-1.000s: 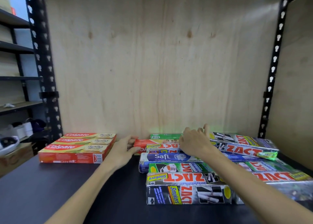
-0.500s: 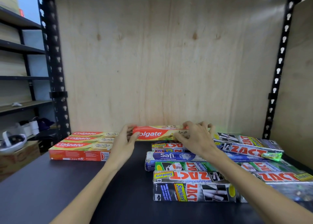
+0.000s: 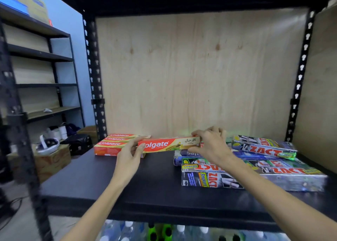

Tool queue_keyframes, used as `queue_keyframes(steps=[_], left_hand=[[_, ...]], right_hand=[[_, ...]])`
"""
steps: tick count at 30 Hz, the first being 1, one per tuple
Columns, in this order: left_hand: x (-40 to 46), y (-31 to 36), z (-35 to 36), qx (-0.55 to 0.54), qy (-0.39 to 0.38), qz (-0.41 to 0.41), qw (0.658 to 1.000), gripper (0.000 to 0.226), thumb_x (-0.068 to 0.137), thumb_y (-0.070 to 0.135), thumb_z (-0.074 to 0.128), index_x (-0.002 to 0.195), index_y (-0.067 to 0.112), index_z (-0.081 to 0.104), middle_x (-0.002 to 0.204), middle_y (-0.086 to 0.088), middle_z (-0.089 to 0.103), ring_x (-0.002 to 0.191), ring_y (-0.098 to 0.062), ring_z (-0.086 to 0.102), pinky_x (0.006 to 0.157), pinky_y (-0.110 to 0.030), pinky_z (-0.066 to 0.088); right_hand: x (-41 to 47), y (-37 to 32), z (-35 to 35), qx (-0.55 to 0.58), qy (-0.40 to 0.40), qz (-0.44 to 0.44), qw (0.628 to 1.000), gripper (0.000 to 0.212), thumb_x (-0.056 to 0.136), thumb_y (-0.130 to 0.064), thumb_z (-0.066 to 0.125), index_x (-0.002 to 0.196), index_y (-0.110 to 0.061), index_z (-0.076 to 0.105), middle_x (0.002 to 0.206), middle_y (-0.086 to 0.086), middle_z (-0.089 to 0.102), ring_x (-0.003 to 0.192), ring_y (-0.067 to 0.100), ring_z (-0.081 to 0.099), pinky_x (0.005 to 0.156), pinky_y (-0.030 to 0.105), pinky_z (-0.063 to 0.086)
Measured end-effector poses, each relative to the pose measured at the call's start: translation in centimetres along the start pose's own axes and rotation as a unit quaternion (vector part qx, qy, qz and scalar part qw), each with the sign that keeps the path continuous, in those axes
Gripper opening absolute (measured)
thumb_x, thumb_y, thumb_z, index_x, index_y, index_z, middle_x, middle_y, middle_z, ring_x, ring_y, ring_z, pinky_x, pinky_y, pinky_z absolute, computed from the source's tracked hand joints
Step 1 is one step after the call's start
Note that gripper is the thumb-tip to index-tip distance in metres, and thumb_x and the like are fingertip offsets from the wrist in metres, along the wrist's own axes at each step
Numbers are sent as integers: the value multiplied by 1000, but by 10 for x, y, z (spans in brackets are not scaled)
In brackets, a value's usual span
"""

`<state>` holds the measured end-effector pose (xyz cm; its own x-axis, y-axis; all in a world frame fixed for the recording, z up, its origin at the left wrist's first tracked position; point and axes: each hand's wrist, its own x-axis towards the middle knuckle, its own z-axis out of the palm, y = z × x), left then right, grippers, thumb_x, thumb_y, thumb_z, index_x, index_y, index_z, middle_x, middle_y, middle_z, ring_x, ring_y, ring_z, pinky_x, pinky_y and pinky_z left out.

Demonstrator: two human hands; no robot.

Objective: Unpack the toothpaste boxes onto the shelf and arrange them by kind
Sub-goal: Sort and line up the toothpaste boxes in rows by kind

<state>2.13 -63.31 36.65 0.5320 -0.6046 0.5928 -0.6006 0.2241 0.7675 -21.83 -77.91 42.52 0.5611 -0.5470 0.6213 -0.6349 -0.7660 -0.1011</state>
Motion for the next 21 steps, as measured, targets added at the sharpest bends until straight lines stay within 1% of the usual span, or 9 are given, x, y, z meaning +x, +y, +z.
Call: queue_keyframes(steps=[3, 5, 8, 11, 12, 14, 16, 19, 21], left_hand=[[-17, 5, -39, 55, 9, -17, 998, 27, 101, 37, 54, 126, 34, 63, 115, 17, 67, 104, 7, 61, 82, -11, 47], [-26, 5, -68, 89, 2, -37, 995, 27, 101, 41, 52, 126, 34, 62, 115, 15, 67, 105, 3, 61, 85, -16, 48], [-41, 3, -108, 147, -14, -62, 987, 33, 103, 44, 47, 128, 27, 62, 117, 12, 68, 109, -6, 62, 88, -26, 47], [-55, 2, -135, 204, -53, -84, 974, 30, 105, 43, 39, 122, 27, 59, 113, 13, 65, 101, -1, 59, 77, -17, 41], [-59, 0, -141, 211, -70, -91, 971, 29, 106, 44, 37, 119, 27, 58, 111, 13, 65, 99, 2, 59, 73, -15, 41], [-64, -4, -148, 214, -100, -102, 966, 29, 106, 44, 33, 114, 27, 55, 107, 10, 65, 100, -3, 61, 70, -18, 42], [-62, -10, -152, 230, -110, -103, 961, 30, 106, 47, 30, 112, 30, 53, 104, 7, 63, 103, -10, 59, 77, -25, 42], [-56, -15, -154, 276, -122, -110, 947, 35, 105, 53, 25, 118, 34, 51, 114, 7, 59, 115, -14, 50, 98, -37, 41], [-52, -10, -152, 234, -123, -130, 956, 38, 104, 52, 30, 121, 29, 54, 115, 6, 62, 113, -10, 55, 95, -31, 44]], right_hand=[[-8, -33, -1, -46, -10, -60, 997, 54, 81, -63, 65, 120, -26, 66, 100, 3, 69, 112, 24, 45, 89, 37, 20], [-12, -54, 1, -63, -17, -89, 994, 52, 84, -66, 58, 119, -28, 64, 103, 2, 69, 113, 24, 46, 93, 39, 22], [-22, -84, 6, -97, -22, -146, 984, 55, 91, -69, 44, 119, -26, 63, 109, 2, 69, 114, 25, 48, 97, 43, 24], [-39, -104, 18, -122, -37, -187, 974, 66, 93, -70, 24, 115, -23, 64, 105, 6, 69, 110, 27, 49, 98, 48, 28], [-44, -108, 23, -127, -38, -194, 972, 69, 92, -70, 20, 112, -22, 66, 102, 7, 68, 108, 28, 51, 96, 48, 31], [-51, -114, 30, -128, -39, -194, 972, 69, 92, -70, 20, 109, -22, 68, 101, 8, 67, 105, 29, 52, 92, 49, 34], [-53, -116, 33, -127, -38, -189, 973, 68, 93, -68, 22, 111, -21, 67, 105, 6, 66, 108, 28, 52, 93, 49, 35], [-56, -117, 35, -104, -39, -175, 978, 70, 95, -66, 18, 120, -20, 64, 114, 3, 65, 115, 25, 50, 97, 47, 34], [-56, -118, 37, -87, -66, -148, 983, 76, 95, -70, 11, 130, -22, 59, 123, 0, 62, 121, 22, 47, 102, 45, 33]])
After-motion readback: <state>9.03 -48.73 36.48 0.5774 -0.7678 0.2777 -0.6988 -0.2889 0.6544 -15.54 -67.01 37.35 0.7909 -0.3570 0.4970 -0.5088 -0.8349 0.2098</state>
